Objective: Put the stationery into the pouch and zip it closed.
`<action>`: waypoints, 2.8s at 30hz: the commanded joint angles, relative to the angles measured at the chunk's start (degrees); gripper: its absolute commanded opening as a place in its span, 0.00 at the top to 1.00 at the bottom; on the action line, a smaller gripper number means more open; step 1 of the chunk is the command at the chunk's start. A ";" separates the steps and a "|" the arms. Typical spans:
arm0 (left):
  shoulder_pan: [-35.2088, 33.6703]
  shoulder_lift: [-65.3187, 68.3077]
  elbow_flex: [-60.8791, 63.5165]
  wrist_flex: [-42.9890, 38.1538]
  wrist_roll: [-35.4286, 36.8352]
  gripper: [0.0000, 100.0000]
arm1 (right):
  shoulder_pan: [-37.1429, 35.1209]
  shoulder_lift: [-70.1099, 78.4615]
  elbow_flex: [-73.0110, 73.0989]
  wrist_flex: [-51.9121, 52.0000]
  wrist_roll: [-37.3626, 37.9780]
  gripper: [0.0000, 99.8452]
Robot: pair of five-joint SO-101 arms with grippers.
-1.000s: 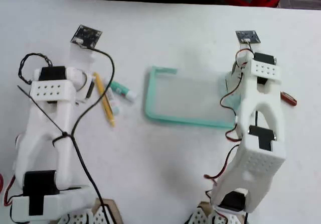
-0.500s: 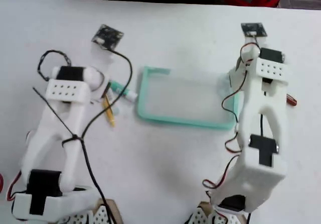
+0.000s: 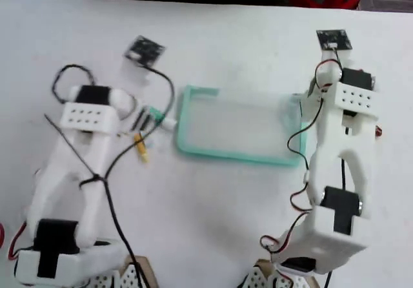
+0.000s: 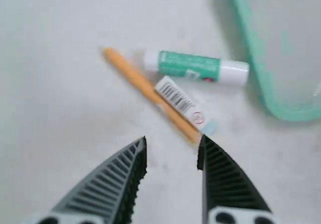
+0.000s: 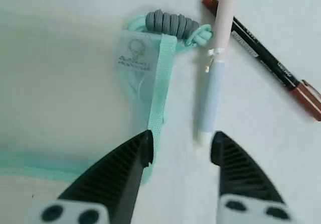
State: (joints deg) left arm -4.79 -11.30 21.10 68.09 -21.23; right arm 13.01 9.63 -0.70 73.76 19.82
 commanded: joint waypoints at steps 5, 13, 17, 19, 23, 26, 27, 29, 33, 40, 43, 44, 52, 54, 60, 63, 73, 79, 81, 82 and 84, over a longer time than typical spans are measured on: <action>-10.33 -14.11 -0.18 4.40 -8.44 0.83 | -1.71 4.35 -0.35 -5.67 -0.09 0.71; -10.42 -16.40 3.16 5.19 -8.09 0.83 | -5.41 6.11 -0.26 -5.93 -0.09 0.85; -9.98 -16.48 9.67 -0.70 -8.09 0.83 | -6.02 7.43 -0.26 -6.02 -0.09 0.85; -9.10 -16.48 12.22 -2.64 -8.09 0.83 | -5.41 8.75 -1.05 -6.02 -0.09 0.85; -8.66 -16.57 14.42 -4.57 -8.00 0.83 | -3.21 11.91 -4.22 -5.58 -0.44 0.85; -8.57 -16.57 14.51 -4.75 -8.00 0.83 | -1.36 12.62 -5.98 -4.62 -3.78 0.79; -8.48 -16.57 14.42 -4.75 -8.00 0.83 | -1.19 12.97 -6.68 -4.09 -4.04 0.75; -8.40 -16.57 14.42 -4.75 -7.91 0.83 | -1.54 13.58 -7.21 -3.82 -3.96 0.69; -6.11 -16.48 14.77 -4.66 -5.19 0.83 | -3.82 15.78 -7.74 -3.82 -0.79 0.71; -2.33 -16.48 14.86 -4.40 -2.37 0.83 | -5.58 18.33 -7.82 -4.00 1.58 0.80; -1.27 -16.48 14.86 -4.40 -1.58 0.83 | -5.41 18.33 -7.82 -4.97 1.76 0.81; -0.92 -16.40 14.86 -4.40 -1.58 0.83 | -5.32 18.59 -7.82 -5.67 1.76 0.81; -0.66 -16.48 14.86 -4.31 -1.49 0.83 | -4.53 23.78 -10.29 -6.73 1.76 0.81; 0.66 -16.48 14.77 -4.75 -1.49 0.83 | -4.62 24.22 -10.99 -6.02 3.16 0.83; 4.26 -16.48 14.77 -4.75 2.29 0.83 | -5.23 24.48 -10.99 -6.20 10.20 0.97; 4.88 -16.48 14.77 -4.84 2.11 0.83 | -3.91 24.22 -11.25 -6.02 10.11 0.98; 5.14 -16.40 14.95 -6.51 2.55 0.83 | 1.63 5.14 -10.90 0.66 8.97 0.98; 8.75 -16.40 20.31 -11.69 2.55 0.83 | -0.48 -4.97 -10.11 7.96 8.79 0.98; 10.77 -16.40 22.07 -13.36 2.73 0.83 | -0.31 -5.14 -8.35 7.34 8.44 0.98; 11.91 -16.40 22.68 -14.33 3.60 0.83 | -0.22 -4.53 -7.12 6.46 8.26 0.97; 14.46 -16.40 23.03 -16.97 7.47 0.83 | -0.04 -2.68 -4.92 4.79 4.92 0.92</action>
State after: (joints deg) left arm 6.11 -26.15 44.13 54.73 -17.71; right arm 13.10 7.60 -6.86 80.09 28.00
